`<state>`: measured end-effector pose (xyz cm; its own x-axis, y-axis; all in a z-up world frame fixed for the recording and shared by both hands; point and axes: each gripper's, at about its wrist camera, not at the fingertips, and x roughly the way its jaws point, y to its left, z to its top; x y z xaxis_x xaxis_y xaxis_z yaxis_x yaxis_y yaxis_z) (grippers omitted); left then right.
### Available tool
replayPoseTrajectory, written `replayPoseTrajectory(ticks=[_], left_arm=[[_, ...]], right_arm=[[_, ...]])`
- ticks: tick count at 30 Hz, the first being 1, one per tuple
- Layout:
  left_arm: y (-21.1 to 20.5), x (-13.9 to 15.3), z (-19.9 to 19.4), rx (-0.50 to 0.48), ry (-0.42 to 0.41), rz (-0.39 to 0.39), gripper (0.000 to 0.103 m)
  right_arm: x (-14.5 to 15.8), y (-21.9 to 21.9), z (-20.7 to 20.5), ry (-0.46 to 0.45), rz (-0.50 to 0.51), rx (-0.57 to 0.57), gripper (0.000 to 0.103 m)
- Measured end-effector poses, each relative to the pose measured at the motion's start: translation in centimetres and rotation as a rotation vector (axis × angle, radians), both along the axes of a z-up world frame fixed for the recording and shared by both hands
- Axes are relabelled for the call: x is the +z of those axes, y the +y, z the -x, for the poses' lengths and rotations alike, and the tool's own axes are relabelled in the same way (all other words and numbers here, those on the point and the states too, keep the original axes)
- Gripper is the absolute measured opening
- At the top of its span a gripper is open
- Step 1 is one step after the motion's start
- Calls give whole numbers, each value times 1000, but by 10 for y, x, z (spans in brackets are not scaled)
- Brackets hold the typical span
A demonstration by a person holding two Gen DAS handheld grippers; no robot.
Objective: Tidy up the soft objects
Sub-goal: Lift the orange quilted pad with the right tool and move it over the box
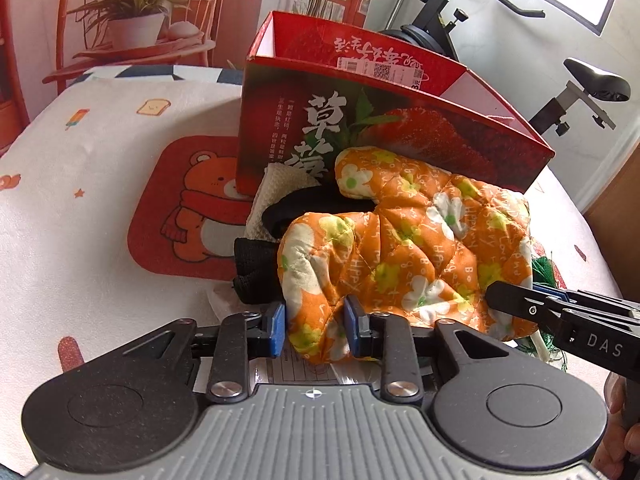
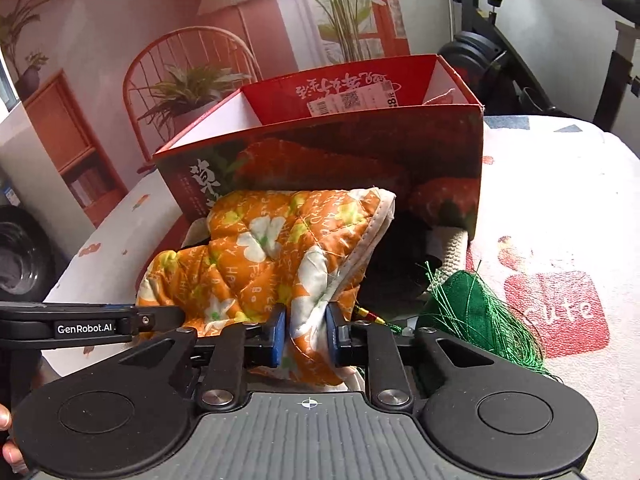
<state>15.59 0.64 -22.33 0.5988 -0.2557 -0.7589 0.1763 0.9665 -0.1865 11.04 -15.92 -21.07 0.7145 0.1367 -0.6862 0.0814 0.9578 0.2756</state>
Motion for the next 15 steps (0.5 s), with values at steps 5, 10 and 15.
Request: replayPoseTrajectory(ticks=[5,10,15], left_arm=[[-4,8,5,-15,-41,-30,19],[-5,16,10,-15,-78,-21,16],[-7,21,13,-11,-98,-20,15]], right_arm=[[6,4,2,-25,19,9,15],[15,5,5,-67,28,12,14],[23,8,8,-90,40,25,13]])
